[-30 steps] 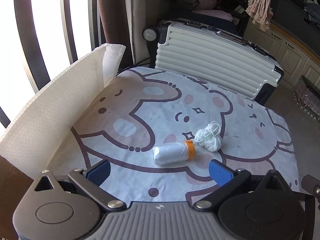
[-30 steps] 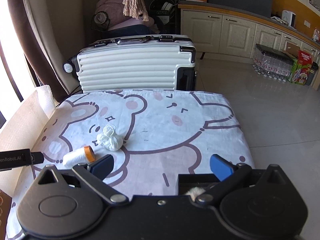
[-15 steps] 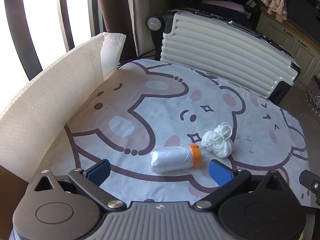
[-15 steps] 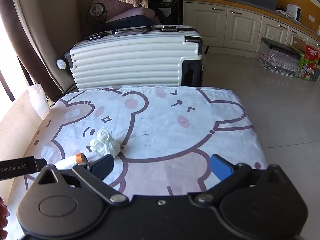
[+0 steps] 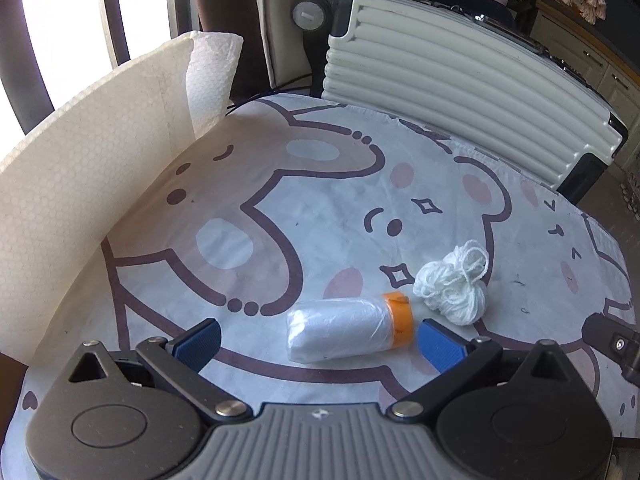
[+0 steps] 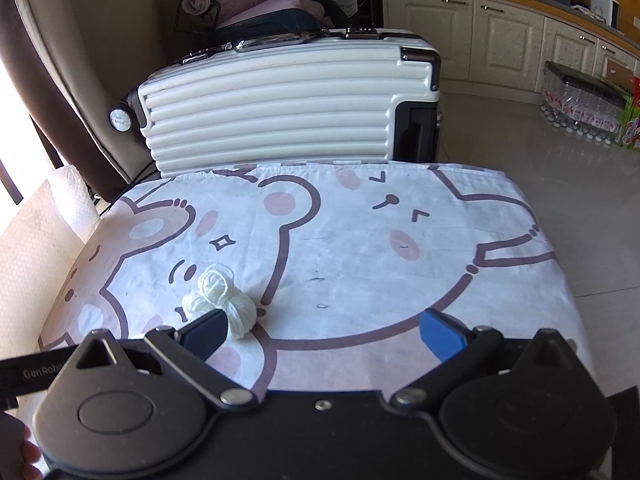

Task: Organize objects
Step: 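Move the left tool to the white wrapped roll while the right tool approaches the white string bundle, then close the left tool on the white roll while the right tool grasps the string bundle, then lift the white roll with the left tool while the right tool carries the string bundle toward the box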

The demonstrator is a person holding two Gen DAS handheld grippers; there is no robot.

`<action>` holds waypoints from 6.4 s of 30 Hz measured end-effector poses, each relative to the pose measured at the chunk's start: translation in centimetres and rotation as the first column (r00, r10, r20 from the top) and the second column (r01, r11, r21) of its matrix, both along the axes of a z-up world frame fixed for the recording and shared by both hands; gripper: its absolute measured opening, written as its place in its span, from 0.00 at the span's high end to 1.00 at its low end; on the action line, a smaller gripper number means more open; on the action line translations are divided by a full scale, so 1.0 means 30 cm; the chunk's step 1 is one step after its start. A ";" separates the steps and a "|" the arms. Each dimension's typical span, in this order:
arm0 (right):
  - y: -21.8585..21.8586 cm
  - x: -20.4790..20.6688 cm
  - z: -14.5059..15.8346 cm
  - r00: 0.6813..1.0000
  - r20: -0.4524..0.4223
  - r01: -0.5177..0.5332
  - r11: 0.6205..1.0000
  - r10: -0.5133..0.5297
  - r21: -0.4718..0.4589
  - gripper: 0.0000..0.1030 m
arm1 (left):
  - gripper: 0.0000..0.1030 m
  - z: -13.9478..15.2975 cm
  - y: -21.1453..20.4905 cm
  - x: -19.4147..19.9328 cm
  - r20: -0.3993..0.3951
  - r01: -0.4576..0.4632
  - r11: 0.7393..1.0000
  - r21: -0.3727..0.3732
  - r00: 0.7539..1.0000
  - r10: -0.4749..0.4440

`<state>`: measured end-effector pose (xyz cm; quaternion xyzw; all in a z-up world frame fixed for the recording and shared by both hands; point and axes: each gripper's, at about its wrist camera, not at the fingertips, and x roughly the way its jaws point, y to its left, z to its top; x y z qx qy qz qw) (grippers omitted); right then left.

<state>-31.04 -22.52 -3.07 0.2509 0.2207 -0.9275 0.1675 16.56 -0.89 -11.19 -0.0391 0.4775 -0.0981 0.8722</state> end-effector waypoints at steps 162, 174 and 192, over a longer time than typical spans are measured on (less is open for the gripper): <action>0.394 0.487 0.343 0.998 0.004 0.061 0.997 -0.061 -0.055 0.71 | 0.22 0.363 -0.082 -0.482 0.102 0.270 0.954 -0.128 0.961 -0.258; 0.591 0.431 0.392 0.987 0.009 0.163 0.984 -0.163 -0.072 0.71 | 0.22 0.345 -0.298 -0.548 0.092 0.371 0.914 -0.163 0.928 -0.360; 0.745 0.316 0.302 0.958 0.173 0.237 0.971 -0.229 -0.025 0.71 | 0.22 0.314 -0.513 -0.586 0.080 0.453 0.856 -0.248 0.890 -0.448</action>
